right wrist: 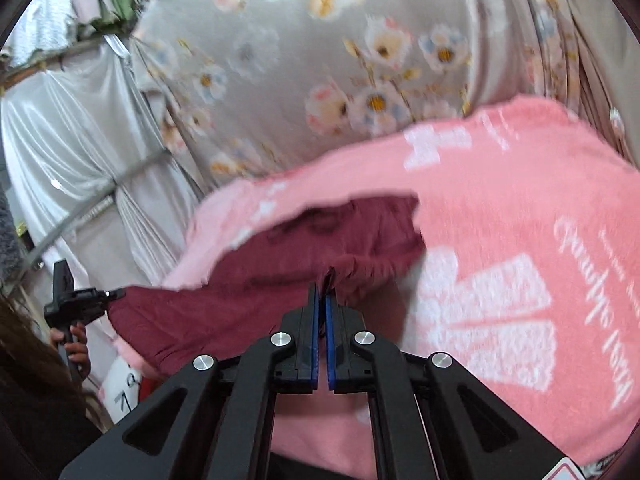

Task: Fold large clothes

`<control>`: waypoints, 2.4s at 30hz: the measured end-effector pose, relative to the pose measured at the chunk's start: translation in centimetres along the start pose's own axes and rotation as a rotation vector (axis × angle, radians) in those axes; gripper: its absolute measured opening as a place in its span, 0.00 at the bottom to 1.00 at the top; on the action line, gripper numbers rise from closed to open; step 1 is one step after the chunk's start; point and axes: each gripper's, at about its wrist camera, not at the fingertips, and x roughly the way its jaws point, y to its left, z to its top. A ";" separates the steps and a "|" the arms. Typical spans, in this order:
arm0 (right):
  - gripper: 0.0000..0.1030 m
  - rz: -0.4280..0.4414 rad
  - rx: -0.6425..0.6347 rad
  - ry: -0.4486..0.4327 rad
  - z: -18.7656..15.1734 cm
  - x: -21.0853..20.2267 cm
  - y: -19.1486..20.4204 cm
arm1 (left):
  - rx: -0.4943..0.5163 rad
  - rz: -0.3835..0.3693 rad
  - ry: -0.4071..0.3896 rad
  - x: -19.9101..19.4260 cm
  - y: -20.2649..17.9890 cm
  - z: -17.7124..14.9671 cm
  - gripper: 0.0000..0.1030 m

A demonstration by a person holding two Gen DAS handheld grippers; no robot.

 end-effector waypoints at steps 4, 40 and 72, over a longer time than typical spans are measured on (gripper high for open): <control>0.02 0.040 0.003 -0.146 5.0 0.7 0.4 | 0.066 -0.003 -0.101 0.9 -2.8 4.5 0.06; 0.02 -0.445 0.165 0.194 10.4 41.8 -13.7 | 0.211 0.538 0.123 42.1 1.8 11.9 0.11; 0.02 -0.193 -0.155 0.308 13.8 49.5 4.0 | 0.442 0.316 0.117 39.7 -12.9 13.2 0.89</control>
